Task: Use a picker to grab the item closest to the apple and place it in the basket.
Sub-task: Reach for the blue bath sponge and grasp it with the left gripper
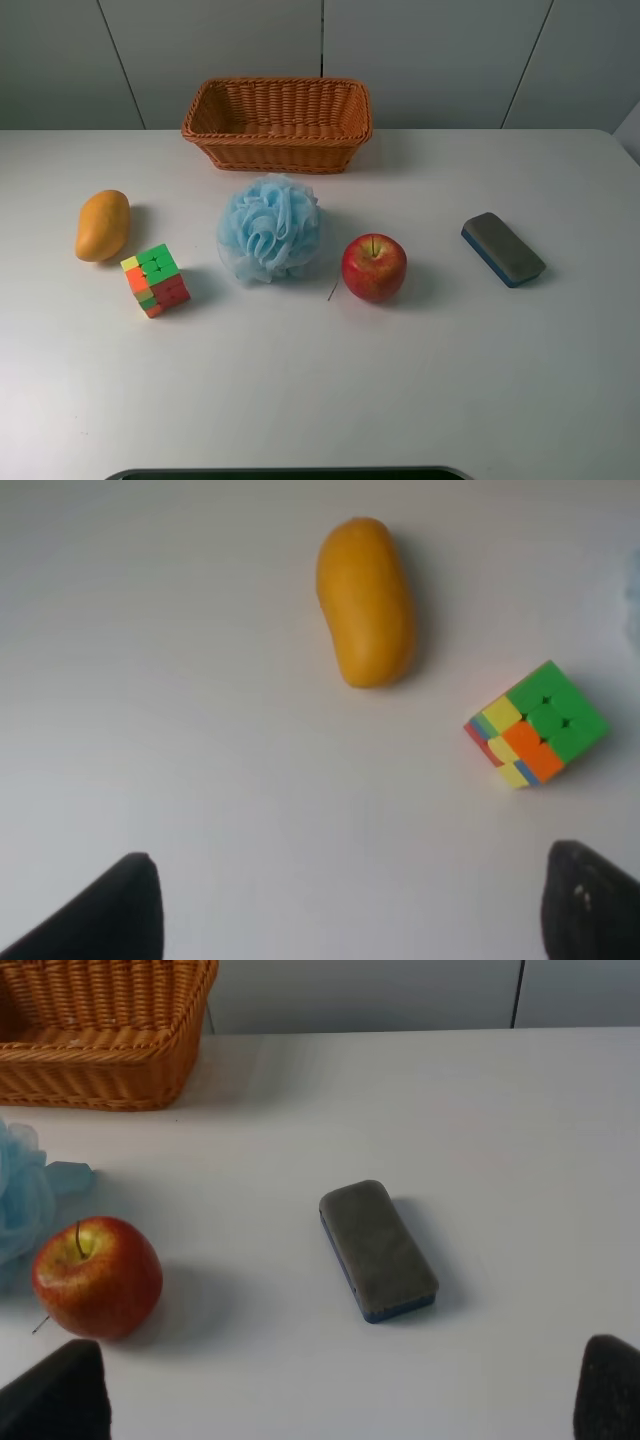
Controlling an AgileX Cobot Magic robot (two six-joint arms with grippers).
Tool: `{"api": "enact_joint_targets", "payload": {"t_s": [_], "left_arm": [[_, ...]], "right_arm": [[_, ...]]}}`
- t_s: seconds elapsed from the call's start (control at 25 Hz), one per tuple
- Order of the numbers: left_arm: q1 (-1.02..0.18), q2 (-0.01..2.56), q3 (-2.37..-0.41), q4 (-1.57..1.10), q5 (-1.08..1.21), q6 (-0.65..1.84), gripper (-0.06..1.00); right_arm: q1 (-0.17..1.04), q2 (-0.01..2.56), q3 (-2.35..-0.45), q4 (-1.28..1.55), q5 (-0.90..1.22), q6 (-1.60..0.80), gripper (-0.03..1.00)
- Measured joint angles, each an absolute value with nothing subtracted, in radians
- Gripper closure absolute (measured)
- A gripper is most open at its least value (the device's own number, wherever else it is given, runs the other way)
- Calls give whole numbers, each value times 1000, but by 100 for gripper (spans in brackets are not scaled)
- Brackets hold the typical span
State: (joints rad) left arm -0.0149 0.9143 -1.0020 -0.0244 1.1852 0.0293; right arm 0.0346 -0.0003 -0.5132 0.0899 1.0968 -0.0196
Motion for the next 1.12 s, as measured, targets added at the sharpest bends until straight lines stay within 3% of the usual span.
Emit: {"api": "enact_joint_targets", "payload": {"t_s": [0.68,1.12], "left_arm": [[-501,1723,-1419,-44,1039,-58,22],[-646,2009,-1577,-58,1018,-92,22]], "right_arm": [[35,0,-513,90,1097,-20,27],[35,0,-513,90,1097,-20,27]]}}
